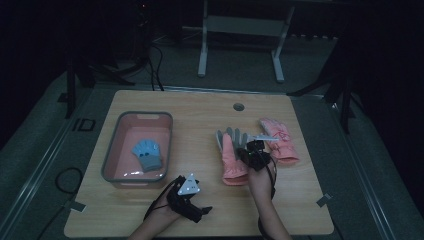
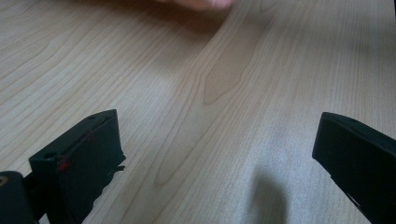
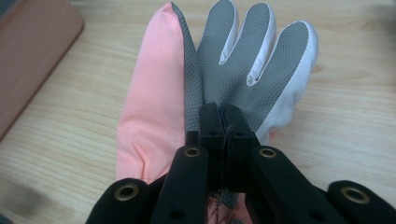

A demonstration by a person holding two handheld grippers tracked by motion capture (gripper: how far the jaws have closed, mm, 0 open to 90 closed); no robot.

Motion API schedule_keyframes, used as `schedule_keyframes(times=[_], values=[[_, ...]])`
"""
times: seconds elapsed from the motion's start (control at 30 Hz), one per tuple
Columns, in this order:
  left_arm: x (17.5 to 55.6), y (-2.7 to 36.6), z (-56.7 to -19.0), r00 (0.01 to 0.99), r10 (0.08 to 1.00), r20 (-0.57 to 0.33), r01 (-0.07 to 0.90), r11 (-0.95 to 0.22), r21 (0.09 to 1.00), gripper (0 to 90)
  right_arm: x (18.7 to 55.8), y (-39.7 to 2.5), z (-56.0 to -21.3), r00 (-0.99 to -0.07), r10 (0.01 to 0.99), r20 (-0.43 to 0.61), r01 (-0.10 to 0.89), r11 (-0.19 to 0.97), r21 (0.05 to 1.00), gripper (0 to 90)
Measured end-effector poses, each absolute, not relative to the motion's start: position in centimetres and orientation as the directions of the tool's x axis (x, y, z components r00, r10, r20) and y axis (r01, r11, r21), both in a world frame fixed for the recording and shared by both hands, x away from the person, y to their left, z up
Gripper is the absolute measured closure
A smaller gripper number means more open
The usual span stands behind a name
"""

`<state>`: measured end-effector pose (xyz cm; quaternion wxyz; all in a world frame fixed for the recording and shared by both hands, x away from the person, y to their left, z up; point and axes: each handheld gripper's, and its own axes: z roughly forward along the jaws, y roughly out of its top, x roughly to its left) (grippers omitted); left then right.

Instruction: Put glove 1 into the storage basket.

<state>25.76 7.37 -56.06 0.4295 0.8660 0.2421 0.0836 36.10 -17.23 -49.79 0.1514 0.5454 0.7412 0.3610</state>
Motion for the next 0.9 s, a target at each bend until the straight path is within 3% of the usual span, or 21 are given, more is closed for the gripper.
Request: schedule_keyframes(times=[0.47,0.7,0.9], values=[[25.8,7.5,-56.1,0.872,0.484,-0.071,0.349,-0.515,0.783,1.6,36.9,-16.8,-52.7,-0.352,0.922,0.163,0.728,0.16,0.666,84.2],[25.8,7.5,-56.1,0.874,0.48,-0.075,0.346,-0.508,0.789,1.6,36.6,-17.7,-50.8,-0.391,0.912,0.128,0.692,0.2,0.693,70.6],[25.8,7.5,-56.2,0.874,0.48,-0.074,0.346,-0.51,0.787,1.6,36.8,-20.0,-48.5,-0.431,0.897,0.1,0.65,0.231,0.724,64.8]])
